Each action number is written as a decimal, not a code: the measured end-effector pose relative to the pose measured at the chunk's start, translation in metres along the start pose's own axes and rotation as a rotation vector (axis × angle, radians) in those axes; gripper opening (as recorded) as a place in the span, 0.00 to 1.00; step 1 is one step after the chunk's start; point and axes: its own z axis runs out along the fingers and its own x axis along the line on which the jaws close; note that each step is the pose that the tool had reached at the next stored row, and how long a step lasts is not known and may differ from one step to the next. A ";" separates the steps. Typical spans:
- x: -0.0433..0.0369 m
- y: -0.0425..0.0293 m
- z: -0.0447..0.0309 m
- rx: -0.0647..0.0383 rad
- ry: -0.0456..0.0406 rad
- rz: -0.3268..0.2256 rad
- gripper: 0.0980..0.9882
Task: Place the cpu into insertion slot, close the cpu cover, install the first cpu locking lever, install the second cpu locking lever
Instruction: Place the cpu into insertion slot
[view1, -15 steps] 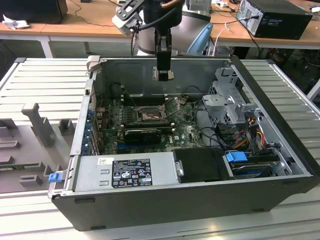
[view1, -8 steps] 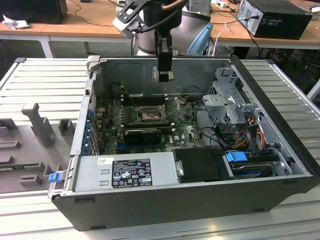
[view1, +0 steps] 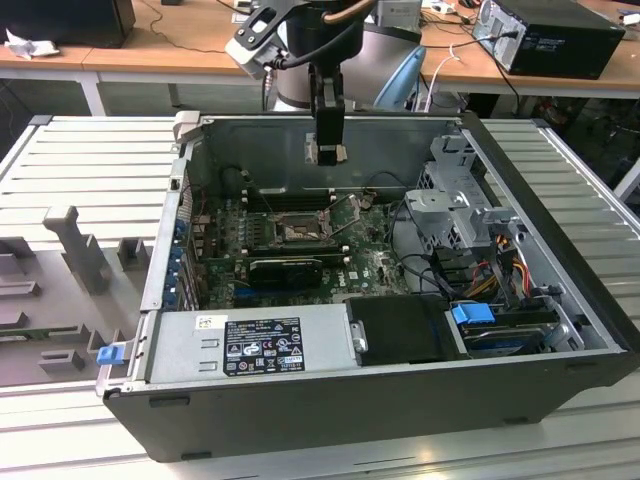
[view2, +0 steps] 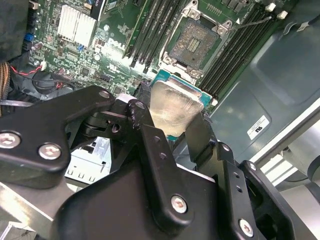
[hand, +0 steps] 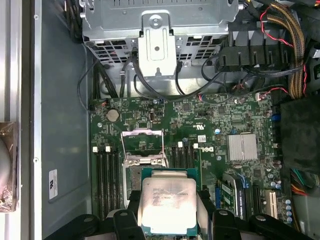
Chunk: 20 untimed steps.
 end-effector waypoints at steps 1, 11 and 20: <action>0.0000 0.0000 0.0004 0.000 0.0000 0.000 0.48; -0.0002 -0.0007 0.0073 0.000 0.0040 0.000 0.48; -0.0005 -0.0020 0.0199 0.002 0.0125 0.001 0.48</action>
